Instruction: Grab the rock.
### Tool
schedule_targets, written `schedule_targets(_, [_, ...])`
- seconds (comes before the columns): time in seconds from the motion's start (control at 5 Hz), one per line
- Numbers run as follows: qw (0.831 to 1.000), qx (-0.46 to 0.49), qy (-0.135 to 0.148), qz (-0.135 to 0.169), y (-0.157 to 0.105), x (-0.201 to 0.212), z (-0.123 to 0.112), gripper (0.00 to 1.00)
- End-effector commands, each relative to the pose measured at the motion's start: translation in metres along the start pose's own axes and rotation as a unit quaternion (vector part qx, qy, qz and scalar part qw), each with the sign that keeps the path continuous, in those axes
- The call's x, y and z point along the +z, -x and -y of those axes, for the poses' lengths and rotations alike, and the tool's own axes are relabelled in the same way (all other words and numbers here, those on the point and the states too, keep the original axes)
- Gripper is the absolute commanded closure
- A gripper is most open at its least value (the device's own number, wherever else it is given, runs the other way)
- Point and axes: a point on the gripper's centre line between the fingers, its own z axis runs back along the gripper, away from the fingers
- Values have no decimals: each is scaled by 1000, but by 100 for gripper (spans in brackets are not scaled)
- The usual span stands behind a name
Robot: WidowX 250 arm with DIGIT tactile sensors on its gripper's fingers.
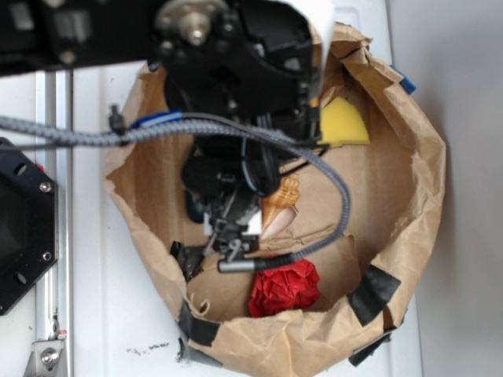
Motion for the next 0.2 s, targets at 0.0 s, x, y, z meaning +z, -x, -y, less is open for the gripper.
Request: schedule_targets(0.0, [999, 1, -19, 28, -19, 18, 13, 100])
